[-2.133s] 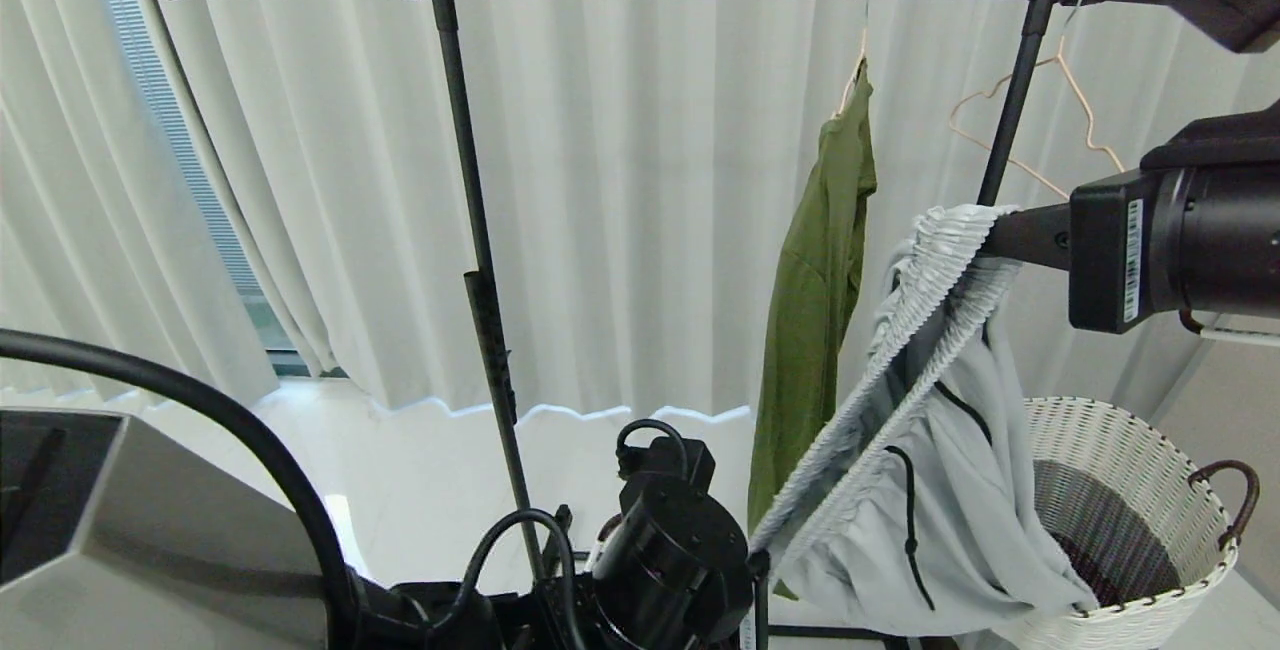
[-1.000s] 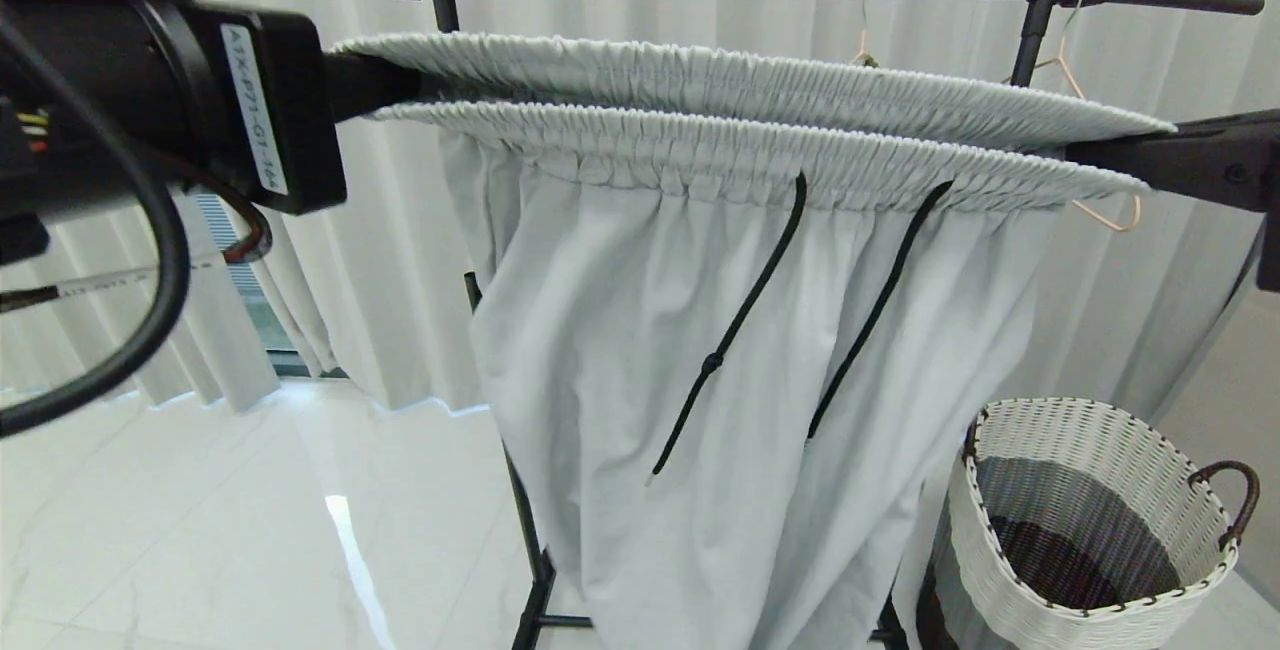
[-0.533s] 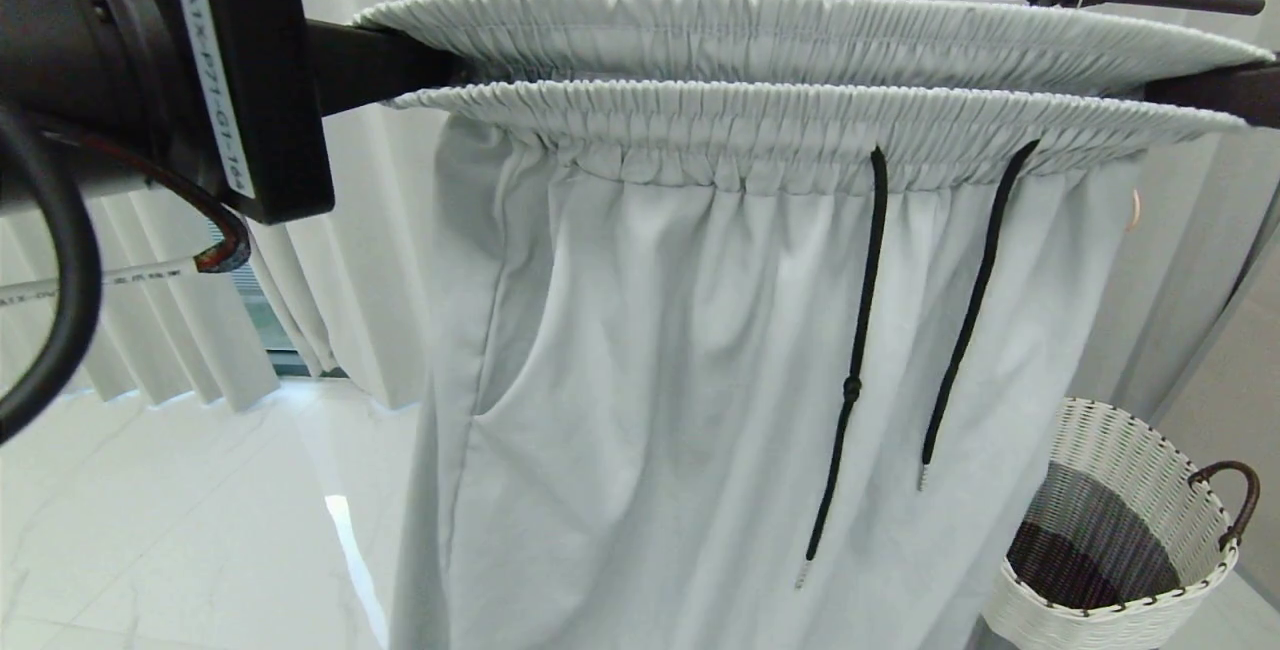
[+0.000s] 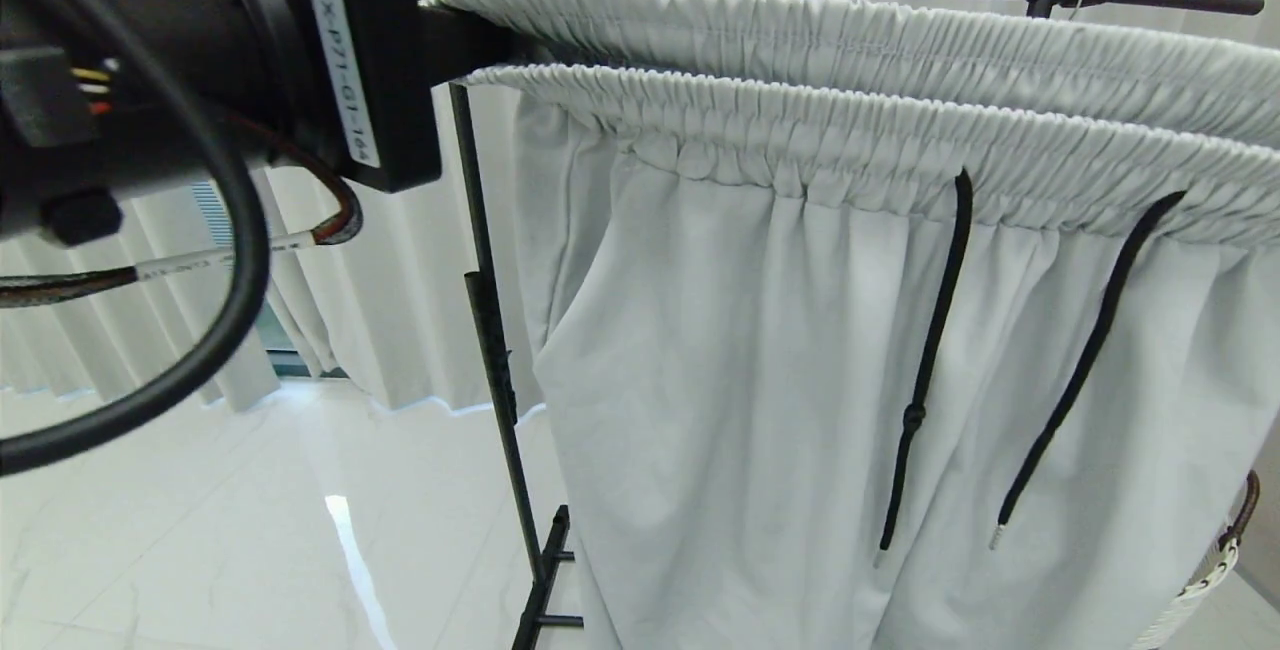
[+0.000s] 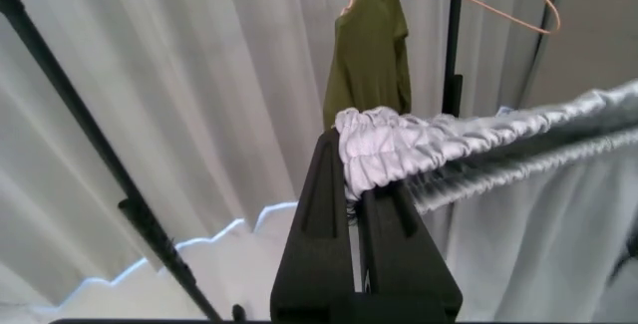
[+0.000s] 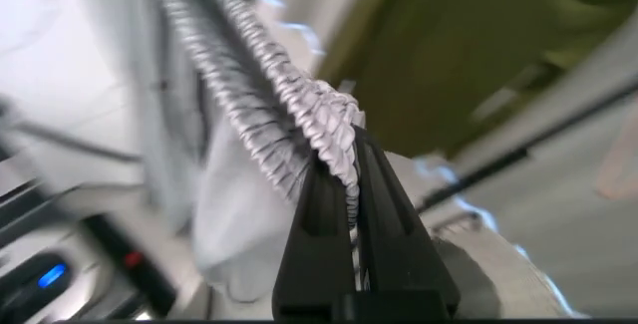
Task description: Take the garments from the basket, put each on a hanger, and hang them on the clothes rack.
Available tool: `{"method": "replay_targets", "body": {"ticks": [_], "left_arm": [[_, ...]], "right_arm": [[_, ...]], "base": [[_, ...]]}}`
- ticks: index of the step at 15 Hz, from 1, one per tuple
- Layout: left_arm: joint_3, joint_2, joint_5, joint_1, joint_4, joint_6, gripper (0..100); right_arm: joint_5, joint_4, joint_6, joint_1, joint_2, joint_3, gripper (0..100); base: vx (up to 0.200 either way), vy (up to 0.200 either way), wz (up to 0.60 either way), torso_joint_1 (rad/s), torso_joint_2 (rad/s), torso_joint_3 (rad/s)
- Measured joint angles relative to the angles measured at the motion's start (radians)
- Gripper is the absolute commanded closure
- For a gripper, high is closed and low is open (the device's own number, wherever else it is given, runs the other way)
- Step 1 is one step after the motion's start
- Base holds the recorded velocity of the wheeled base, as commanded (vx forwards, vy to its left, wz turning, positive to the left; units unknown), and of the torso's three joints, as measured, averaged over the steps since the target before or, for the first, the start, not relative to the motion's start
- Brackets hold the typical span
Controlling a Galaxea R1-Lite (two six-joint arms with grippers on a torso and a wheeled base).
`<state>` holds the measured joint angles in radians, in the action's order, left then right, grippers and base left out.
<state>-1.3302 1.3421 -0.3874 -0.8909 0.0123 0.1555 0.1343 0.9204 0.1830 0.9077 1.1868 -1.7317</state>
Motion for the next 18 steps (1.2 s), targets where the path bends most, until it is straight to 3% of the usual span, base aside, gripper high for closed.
{"method": "replay_targets", "body": {"ticks": [4, 6, 9, 13, 15, 18], "left_arm": [[-0.010, 0.075, 0.000, 0.001, -0.104, -0.002, 100], [-0.019, 0.103, 0.001, 0.002, -0.110, -0.004, 100], [-0.020, 0.116, 0.002, 0.009, -0.085, -0.063, 100], [-0.016, 0.070, 0.002, 0.010, 0.155, -0.169, 100], [-0.016, 0.028, 0.003, 0.002, 0.282, -0.252, 100], [-0.013, -0.039, 0.002, -0.095, 0.427, -0.381, 100]], "right_arm": [[-0.080, 0.044, -0.059, 0.212, -0.009, 0.010, 100], [-0.090, 0.047, -0.076, 0.263, -0.002, 0.015, 100], [-0.065, 0.056, -0.076, 0.259, -0.003, 0.025, 100], [0.039, 0.023, -0.076, 0.112, -0.001, 0.065, 100], [0.050, -0.149, -0.076, 0.010, 0.026, 0.093, 100], [0.045, -0.543, -0.076, -0.046, 0.091, 0.179, 100]], "base": [[0.000, 0.000, 0.00, 0.000, 0.00, 0.000], [0.000, 0.000, 0.00, 0.000, 0.00, 0.000], [0.000, 0.000, 0.00, 0.000, 0.00, 0.000], [0.000, 0.000, 0.00, 0.000, 0.00, 0.000], [0.000, 0.000, 0.00, 0.000, 0.00, 0.000], [0.000, 0.000, 0.00, 0.000, 0.00, 0.000]]}}
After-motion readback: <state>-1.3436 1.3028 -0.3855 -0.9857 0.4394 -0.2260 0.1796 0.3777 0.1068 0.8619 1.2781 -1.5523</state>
